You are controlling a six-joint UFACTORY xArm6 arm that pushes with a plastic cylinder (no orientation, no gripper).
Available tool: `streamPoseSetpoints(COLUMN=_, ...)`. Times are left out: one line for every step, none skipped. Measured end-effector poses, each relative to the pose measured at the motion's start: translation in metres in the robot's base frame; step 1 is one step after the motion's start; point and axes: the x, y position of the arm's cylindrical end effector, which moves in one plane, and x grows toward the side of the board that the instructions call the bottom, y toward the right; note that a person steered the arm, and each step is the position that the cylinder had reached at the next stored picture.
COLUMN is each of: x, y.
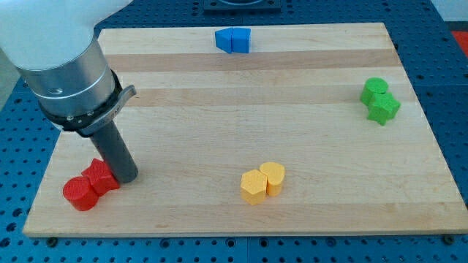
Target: Push the red star and red circle towards the center
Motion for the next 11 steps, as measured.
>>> streamPoseSetpoints(x=0.0, y=0.001)
streamPoseSetpoints(x=0.004, y=0.025)
streamPoseSetpoints(x=0.025, y=0.047)
streamPoseSetpoints(x=0.05, y=0.042)
streamPoseSetpoints(x=0.062, y=0.008)
streamPoseSetpoints(x=0.073, y=-0.037)
streamPoseSetpoints(x=0.075, y=-0.066)
streamPoseSetpoints(x=0.068, y=-0.068)
streamPoseSetpoints(x=0.052, y=-0.067)
streamPoseSetpoints(x=0.043, y=-0.066)
streamPoseSetpoints(x=0.04, y=-0.058)
